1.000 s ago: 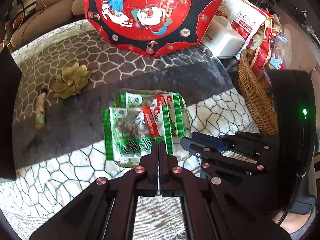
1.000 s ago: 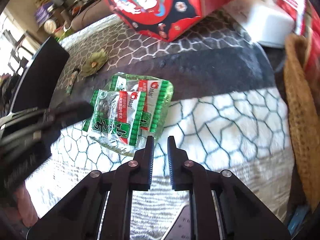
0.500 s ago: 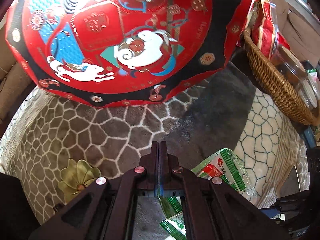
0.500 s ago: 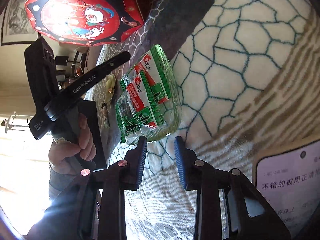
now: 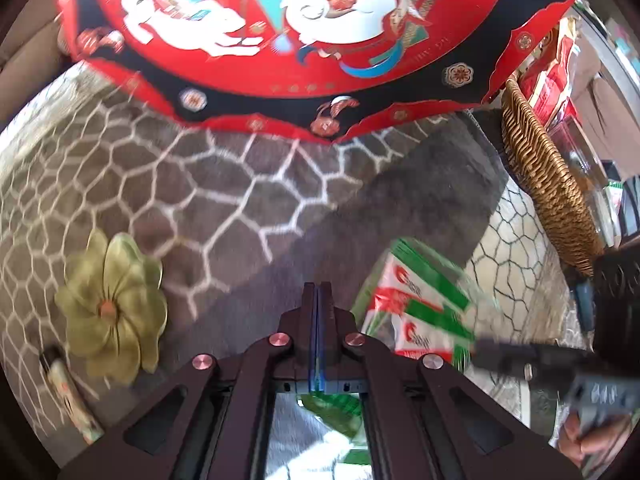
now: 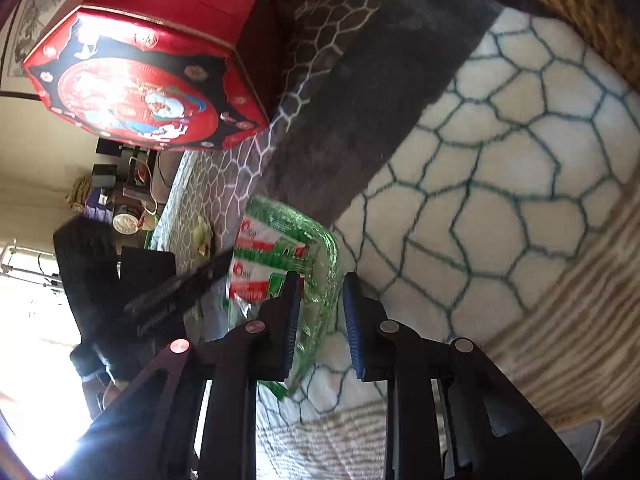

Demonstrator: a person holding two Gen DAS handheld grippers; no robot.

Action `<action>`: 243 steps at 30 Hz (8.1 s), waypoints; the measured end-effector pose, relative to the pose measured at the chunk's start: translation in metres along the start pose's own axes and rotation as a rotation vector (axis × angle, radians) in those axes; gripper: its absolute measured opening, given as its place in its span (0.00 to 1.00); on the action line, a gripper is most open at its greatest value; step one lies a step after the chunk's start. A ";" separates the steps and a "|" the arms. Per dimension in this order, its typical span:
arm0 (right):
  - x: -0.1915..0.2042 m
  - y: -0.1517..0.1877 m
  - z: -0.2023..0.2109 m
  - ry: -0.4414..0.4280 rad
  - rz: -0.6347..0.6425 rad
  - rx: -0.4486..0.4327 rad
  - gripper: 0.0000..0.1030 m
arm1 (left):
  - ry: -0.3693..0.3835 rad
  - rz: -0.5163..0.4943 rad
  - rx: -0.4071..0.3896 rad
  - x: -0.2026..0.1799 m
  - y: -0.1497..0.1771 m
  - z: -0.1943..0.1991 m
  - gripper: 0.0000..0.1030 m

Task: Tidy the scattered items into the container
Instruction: 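Carry the green seed packet into the box and open the left gripper, then move the left gripper to the green flower-shaped dish and grasp its rim, then carry the flower dish into the box and set it on the red tea box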

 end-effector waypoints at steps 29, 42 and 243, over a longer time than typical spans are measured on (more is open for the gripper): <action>-0.032 -0.001 -0.003 -0.125 -0.048 0.040 0.07 | 0.098 0.185 0.048 0.016 0.017 0.003 0.02; -0.020 0.000 -0.003 -0.057 0.041 0.030 0.07 | 0.284 0.402 0.020 0.051 0.037 0.014 0.34; 0.443 0.097 -0.211 0.095 0.833 0.220 0.19 | -0.233 0.757 -0.323 0.374 0.132 0.271 0.33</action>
Point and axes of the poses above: each gripper's, at about its wrist camera, not at the fingertips, and z roughly against the way its jaws point, x to its left, y to its underside, the point moved 1 cm from there along -z, roughly the way its jaws point, and after that the axes turned 3 degrees about z, right-handed, at the moved point
